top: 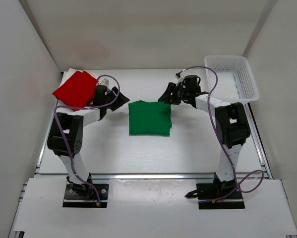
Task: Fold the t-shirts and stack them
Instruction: Fold the long partially folded tshirt into a neat square, then put the neatly folded tshirt into the corner of the board with the left arm
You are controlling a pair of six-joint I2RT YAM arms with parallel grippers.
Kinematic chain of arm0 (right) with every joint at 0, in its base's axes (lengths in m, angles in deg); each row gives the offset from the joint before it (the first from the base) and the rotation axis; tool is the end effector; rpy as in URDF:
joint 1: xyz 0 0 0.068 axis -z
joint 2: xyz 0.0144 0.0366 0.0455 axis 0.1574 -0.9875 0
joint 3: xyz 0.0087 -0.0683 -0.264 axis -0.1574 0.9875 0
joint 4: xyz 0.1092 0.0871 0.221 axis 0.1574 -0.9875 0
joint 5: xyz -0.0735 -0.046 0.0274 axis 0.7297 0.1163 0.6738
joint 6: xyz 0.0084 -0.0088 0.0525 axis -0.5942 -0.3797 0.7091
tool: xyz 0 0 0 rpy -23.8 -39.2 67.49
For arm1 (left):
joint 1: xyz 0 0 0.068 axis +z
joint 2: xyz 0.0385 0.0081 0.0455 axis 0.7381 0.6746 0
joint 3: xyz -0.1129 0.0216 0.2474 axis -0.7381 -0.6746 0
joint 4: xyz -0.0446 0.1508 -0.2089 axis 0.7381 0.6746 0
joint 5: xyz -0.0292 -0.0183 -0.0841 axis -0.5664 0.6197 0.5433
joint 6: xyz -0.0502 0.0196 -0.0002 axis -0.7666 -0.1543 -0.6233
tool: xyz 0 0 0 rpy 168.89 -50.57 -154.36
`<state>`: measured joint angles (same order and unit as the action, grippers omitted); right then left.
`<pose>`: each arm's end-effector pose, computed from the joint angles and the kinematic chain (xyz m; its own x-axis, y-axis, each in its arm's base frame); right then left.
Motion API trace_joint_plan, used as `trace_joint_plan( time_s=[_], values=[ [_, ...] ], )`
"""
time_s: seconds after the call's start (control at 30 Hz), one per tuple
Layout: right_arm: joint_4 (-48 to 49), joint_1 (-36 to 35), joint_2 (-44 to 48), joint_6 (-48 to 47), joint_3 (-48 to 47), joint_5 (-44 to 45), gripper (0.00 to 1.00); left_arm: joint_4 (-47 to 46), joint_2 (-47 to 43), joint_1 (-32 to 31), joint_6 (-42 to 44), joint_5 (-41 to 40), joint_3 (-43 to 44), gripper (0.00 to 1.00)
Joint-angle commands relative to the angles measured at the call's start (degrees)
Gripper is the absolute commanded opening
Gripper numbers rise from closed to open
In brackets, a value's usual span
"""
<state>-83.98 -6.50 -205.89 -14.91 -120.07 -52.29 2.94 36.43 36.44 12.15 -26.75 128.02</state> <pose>0.4261 0.1403 0.1825 -0.8329 0.1700 -0.5267 -0.3049 0.6532 0.6931 0.3858 -0.0855 0.1708 -0.6773 -0.5352 -0.5049 -0.0820 0.7369 -0.6710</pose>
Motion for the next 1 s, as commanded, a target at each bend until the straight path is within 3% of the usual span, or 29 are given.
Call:
trace_joint_plan(
  time_s=[0.0,0.2,0.3,0.4,0.47,0.57,0.6,0.77,0.97],
  values=[
    [7.81,-1.06,9.90,1.03,4.56,-0.88,0.51,1.99,-5.20,-1.17,3.56,-1.87,-5.06,0.66],
    [14.60,-0.71,15.98,4.64,14.24,-2.55,0.53,2.70,-4.08,-2.49,6.73,3.83,-11.05,0.74],
    [16.01,-0.45,17.47,4.73,16.70,-3.17,0.53,-0.89,-0.13,-2.40,4.80,9.90,-11.76,0.74],
    [17.06,0.08,18.53,5.08,18.99,-3.17,0.52,-1.26,3.31,-3.62,4.88,10.80,-9.74,0.71],
    [18.03,-0.01,18.97,5.87,20.40,-3.34,0.51,-2.66,5.42,-5.47,3.57,11.49,-8.16,0.65],
    [19.79,0.61,19.84,6.49,22.33,-3.87,0.50,-5.73,7.97,-6.97,0.94,12.82,-4.30,0.37],
    [20.23,0.35,19.85,7.01,22.95,-4.04,0.49,-6.35,8.50,-7.32,-0.64,12.99,-3.24,0.35],
    [22.16,0.26,22.31,7.81,26.55,-4.92,0.49,-5.58,12.10,-7.58,-3.20,12.56,6.94,0.03],
    [28.22,-0.09,26.07,12.20,33.67,-5.90,0.47,-2.59,11.85,-4.52,-4.96,13.95,18.89,0.00]
  ],
)
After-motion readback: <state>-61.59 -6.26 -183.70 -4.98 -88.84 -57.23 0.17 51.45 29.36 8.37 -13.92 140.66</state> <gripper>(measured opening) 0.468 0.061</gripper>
